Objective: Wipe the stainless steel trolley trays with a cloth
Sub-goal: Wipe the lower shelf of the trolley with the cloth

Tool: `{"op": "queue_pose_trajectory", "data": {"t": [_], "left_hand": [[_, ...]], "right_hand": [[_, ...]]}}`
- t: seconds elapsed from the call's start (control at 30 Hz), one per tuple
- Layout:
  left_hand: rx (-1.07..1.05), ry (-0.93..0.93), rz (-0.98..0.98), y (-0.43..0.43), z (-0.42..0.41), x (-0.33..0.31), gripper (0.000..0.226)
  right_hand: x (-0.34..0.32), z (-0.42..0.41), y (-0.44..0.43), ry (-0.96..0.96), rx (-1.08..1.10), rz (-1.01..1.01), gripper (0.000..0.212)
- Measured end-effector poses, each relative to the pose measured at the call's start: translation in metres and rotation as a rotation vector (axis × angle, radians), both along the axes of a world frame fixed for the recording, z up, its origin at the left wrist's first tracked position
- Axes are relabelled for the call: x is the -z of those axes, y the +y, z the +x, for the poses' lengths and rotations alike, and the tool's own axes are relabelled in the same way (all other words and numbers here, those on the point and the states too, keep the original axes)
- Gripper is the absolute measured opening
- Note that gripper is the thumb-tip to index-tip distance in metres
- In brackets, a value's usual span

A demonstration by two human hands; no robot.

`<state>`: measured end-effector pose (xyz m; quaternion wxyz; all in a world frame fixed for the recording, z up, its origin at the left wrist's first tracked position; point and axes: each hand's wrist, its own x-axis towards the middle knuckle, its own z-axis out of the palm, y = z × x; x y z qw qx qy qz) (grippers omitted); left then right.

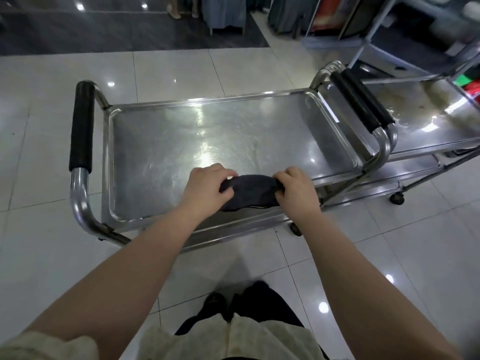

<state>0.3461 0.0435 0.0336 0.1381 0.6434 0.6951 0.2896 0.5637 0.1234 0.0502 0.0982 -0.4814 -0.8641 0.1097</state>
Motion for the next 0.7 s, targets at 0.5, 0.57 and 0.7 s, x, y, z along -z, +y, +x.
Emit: {"op": "queue_pose_trajectory", "data": {"t": [0.5, 0.57, 0.7], "left_hand": [[0.054, -0.001, -0.173, 0.003, 0.119, 0.083, 0.012], [-0.007, 0.032, -0.25, 0.004, 0.133, 0.098, 0.014], [-0.105, 0.081, -0.357, 0.013, 0.157, 0.126, 0.018]], "right_hand": [[0.067, 0.113, -0.018, -0.045, 0.252, -0.202, 0.017], [0.085, 0.124, -0.017, -0.08, 0.23, -0.22, 0.018], [0.12, 0.146, -0.008, -0.036, 0.149, -0.343, 0.022]]}}
